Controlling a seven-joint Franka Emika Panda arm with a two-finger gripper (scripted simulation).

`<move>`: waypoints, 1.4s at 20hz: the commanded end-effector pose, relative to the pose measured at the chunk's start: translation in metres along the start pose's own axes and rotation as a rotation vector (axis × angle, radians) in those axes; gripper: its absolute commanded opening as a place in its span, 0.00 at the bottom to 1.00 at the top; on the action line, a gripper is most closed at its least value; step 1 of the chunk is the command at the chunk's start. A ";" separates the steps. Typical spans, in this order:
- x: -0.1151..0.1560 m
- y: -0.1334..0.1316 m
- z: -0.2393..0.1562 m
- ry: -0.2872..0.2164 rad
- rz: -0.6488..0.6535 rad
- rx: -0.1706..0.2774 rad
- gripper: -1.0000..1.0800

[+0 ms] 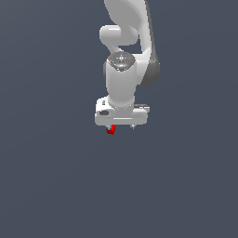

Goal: Pick up the red cube and move it to a goal position.

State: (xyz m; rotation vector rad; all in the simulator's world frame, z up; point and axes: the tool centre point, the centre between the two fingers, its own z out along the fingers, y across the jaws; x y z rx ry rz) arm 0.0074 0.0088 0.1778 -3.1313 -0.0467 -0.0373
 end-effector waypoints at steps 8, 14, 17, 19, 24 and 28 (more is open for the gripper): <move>-0.007 0.005 0.012 -0.002 0.023 -0.001 0.96; -0.026 0.018 0.041 -0.006 0.080 -0.004 0.96; -0.039 0.026 0.062 -0.009 0.121 -0.006 0.96; -0.050 0.032 0.078 -0.011 0.153 -0.008 0.96; -0.074 0.044 0.114 -0.017 0.223 -0.012 0.96; -0.088 0.050 0.135 -0.020 0.262 -0.014 0.96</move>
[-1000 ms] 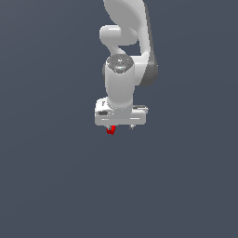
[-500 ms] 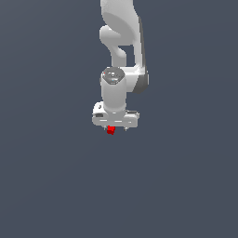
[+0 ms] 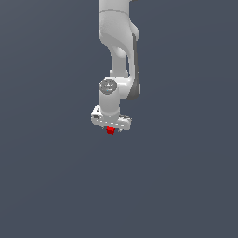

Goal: Pick up the red cube and move it to a goal position.

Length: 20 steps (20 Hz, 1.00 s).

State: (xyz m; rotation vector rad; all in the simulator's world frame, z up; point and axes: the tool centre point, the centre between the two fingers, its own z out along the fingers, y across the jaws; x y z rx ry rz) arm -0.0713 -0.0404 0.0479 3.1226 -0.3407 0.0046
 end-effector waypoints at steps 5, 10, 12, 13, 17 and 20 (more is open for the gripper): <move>-0.013 0.009 0.023 -0.002 0.044 -0.001 0.96; -0.014 0.010 0.027 -0.003 0.051 -0.001 0.00; -0.014 0.010 0.027 -0.003 0.051 -0.001 0.00; -0.014 0.010 0.027 -0.003 0.051 -0.001 0.00; -0.014 0.010 0.027 -0.003 0.051 -0.001 0.00; -0.014 0.010 0.027 -0.002 0.050 -0.001 0.00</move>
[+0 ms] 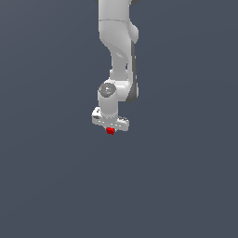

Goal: Pick up the red cube and move it to a goal position.

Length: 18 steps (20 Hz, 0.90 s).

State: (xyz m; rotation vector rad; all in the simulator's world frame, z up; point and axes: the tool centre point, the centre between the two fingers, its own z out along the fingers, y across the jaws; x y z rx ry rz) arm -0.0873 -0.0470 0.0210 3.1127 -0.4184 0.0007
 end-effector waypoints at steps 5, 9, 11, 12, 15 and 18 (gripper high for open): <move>0.000 0.000 -0.006 0.000 0.000 0.000 0.00; 0.001 0.000 -0.021 0.000 0.000 0.000 0.00; 0.002 0.000 -0.032 0.000 0.000 0.000 0.00; 0.002 0.000 -0.039 0.000 0.000 0.000 0.00; 0.004 0.001 -0.061 0.000 0.000 0.000 0.00; 0.006 0.001 -0.087 0.000 0.001 0.000 0.00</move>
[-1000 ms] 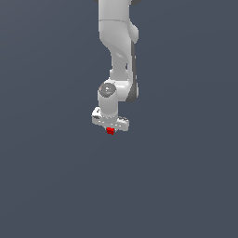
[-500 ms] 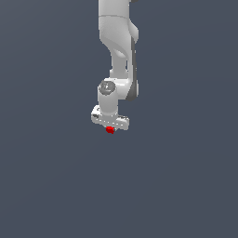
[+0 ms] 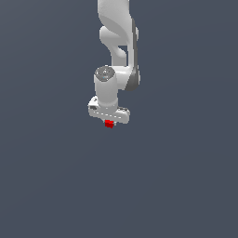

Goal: Pick up the red cube and move it to a goal position.

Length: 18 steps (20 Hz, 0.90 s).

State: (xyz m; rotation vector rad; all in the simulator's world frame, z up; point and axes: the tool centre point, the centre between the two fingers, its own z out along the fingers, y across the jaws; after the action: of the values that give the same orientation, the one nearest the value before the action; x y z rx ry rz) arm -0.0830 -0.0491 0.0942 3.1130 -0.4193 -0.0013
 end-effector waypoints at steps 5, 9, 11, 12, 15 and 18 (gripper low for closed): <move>0.005 0.001 -0.061 0.001 0.000 0.000 0.00; 0.008 0.001 -0.093 0.001 0.000 0.000 0.00; 0.010 0.001 -0.105 0.001 0.000 0.000 0.00; 0.010 0.001 -0.111 0.001 0.000 0.000 0.00; 0.012 0.001 -0.124 0.001 0.000 0.000 0.00; 0.013 0.001 -0.132 0.001 0.000 0.000 0.00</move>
State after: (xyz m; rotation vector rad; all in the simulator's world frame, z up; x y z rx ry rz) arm -0.0707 -0.0533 0.2217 3.1131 -0.4199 0.0015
